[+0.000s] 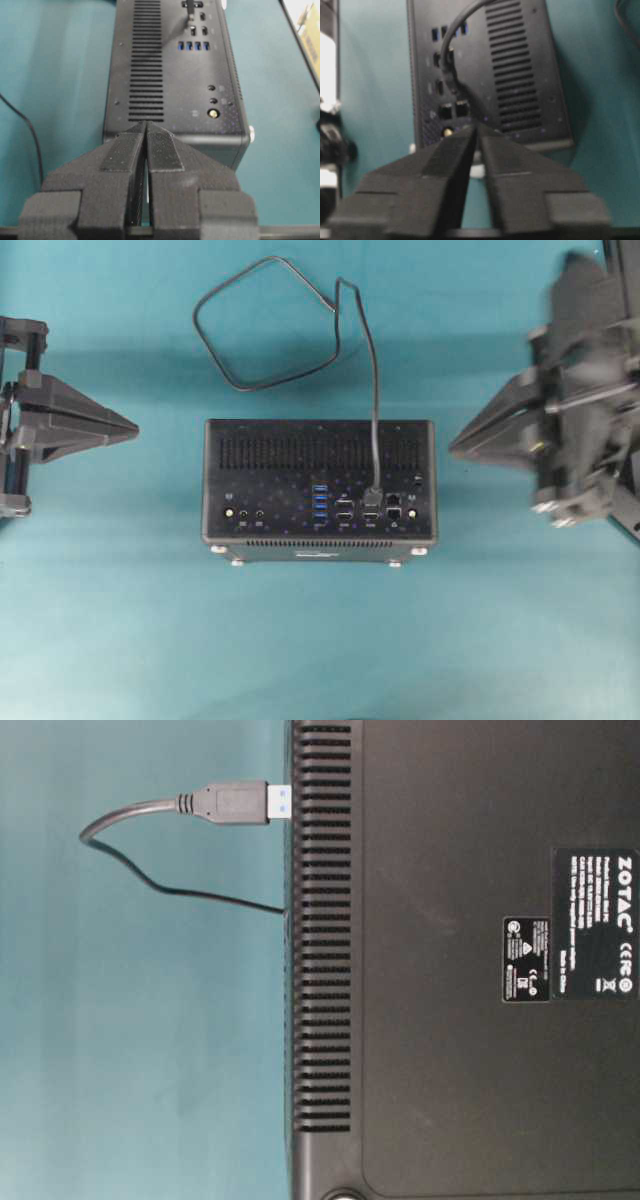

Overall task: Insert the USB into the PC box with both arms.
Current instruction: 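Move the right gripper over the black USB plug on the PC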

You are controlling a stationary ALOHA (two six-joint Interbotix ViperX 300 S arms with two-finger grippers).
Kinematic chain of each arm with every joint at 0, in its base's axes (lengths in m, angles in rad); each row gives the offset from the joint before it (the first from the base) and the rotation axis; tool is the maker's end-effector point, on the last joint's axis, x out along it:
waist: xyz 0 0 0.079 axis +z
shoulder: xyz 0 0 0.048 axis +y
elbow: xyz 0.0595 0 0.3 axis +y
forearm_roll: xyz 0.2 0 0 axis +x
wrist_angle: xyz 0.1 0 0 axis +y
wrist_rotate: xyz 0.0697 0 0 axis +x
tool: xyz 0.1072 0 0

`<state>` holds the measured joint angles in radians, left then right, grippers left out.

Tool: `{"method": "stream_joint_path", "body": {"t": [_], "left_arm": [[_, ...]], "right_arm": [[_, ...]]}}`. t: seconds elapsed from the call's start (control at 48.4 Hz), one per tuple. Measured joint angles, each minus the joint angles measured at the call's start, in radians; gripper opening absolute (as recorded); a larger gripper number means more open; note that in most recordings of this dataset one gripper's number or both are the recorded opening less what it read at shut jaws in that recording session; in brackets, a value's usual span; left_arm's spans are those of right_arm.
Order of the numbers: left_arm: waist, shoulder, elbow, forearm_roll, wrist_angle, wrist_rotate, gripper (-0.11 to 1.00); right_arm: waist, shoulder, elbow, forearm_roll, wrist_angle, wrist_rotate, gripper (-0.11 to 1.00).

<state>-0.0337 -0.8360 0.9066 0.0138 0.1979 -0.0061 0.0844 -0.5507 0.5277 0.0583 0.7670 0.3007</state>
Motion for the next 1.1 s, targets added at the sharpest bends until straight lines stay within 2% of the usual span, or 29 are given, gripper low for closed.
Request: {"method": "stream_joint_path", "body": {"t": [0.165, 0.248, 0.538, 0.703, 1.096], "left_arm": [[0.002, 0.0, 0.0, 0.0, -0.002, -0.002, 0.0], [0.0, 0.0, 0.0, -0.002, 0.0, 0.0, 0.0], [0.0, -0.003, 0.0, 0.0, 0.0, -0.009, 0.0], [0.0, -0.011, 0.0, -0.002, 0.0, -0.011, 0.0], [0.0, -0.061, 0.041, -0.002, -0.002, -0.021, 0.0]], "right_arm": [[0.009, 0.074, -0.061, -0.021, 0.02, 0.0, 0.74], [0.017, 0.098, -0.087, -0.034, 0.032, 0.0, 0.82], [0.048, 0.218, -0.192, -0.038, 0.146, 0.0, 0.81], [0.051, 0.272, -0.229, -0.046, 0.164, -0.006, 0.81], [0.051, 0.336, -0.262, -0.049, 0.167, -0.097, 0.78]]}}
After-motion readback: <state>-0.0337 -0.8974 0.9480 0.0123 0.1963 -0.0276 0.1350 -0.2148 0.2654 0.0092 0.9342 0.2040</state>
